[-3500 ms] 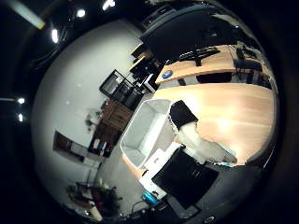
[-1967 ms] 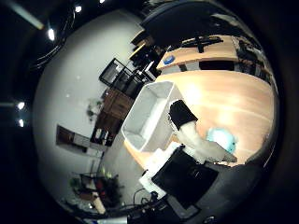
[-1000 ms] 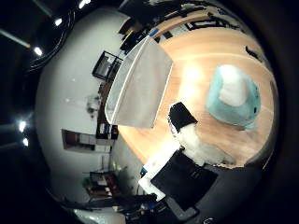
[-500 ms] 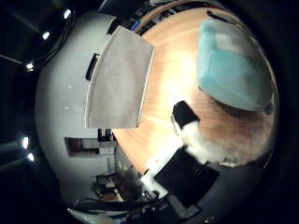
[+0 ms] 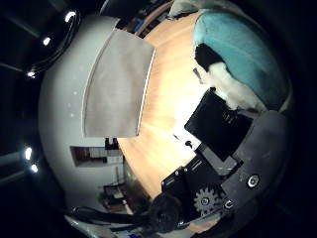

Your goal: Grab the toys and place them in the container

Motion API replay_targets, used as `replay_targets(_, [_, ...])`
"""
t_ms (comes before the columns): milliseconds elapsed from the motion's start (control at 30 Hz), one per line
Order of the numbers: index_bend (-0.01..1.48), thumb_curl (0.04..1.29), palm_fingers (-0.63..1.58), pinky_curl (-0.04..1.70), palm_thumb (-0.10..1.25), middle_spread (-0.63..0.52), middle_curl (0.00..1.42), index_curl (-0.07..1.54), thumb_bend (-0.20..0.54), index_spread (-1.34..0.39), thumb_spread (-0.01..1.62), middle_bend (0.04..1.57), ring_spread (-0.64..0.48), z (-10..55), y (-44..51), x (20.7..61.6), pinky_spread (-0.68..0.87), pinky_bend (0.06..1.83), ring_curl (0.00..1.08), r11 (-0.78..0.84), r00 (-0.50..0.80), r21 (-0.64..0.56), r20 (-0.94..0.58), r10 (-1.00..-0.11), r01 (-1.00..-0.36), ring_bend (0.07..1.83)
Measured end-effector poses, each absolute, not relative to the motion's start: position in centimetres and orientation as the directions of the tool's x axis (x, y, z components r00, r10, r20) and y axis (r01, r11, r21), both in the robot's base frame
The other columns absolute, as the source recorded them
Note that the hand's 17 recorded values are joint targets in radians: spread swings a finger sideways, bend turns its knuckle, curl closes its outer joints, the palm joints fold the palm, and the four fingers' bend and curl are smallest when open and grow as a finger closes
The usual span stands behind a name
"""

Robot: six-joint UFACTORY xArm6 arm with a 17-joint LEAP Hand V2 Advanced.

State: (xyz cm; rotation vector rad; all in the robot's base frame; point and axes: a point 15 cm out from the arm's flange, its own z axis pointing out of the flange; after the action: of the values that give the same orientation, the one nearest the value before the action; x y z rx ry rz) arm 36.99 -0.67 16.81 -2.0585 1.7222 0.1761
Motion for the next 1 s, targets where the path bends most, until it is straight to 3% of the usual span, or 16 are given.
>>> replay_targets(167, [0.87, 0.67, 1.13, 0.32, 1.03, -0.47, 0.80, 0.78, 0.119, -0.56, 0.98, 0.96, -0.30, 17.8, 0.0, 38.1, -0.27, 1.55, 0.49, -0.104, 0.230, -0.305, -0.412, -0.882, -0.946, 1.35])
replay_targets(433, [0.97, 0.74, 1.05, 0.38, 1.04, -0.43, 0.91, 0.89, 0.089, -0.49, 0.95, 1.04, -0.27, 21.4, 1.0, 38.6, -0.23, 1.61, 0.57, -0.124, 0.270, -0.326, -0.455, -0.849, -0.937, 1.41])
replay_targets(733, [1.01, 0.82, 0.99, 0.45, 1.06, -0.40, 1.01, 0.96, 0.058, -0.44, 0.94, 1.06, -0.26, 41.2, 3.9, 39.6, -0.21, 1.62, 0.63, -0.173, 0.456, -0.569, -0.402, -0.794, -0.804, 1.43])
replay_targets(1000, [1.03, 0.88, 0.98, 0.49, 1.06, -0.38, 1.06, 1.00, 0.028, -0.41, 0.94, 1.07, -0.26, 55.1, 7.9, 38.7, -0.20, 1.62, 0.68, -0.207, 0.568, -0.694, -0.342, -0.749, -0.690, 1.43])
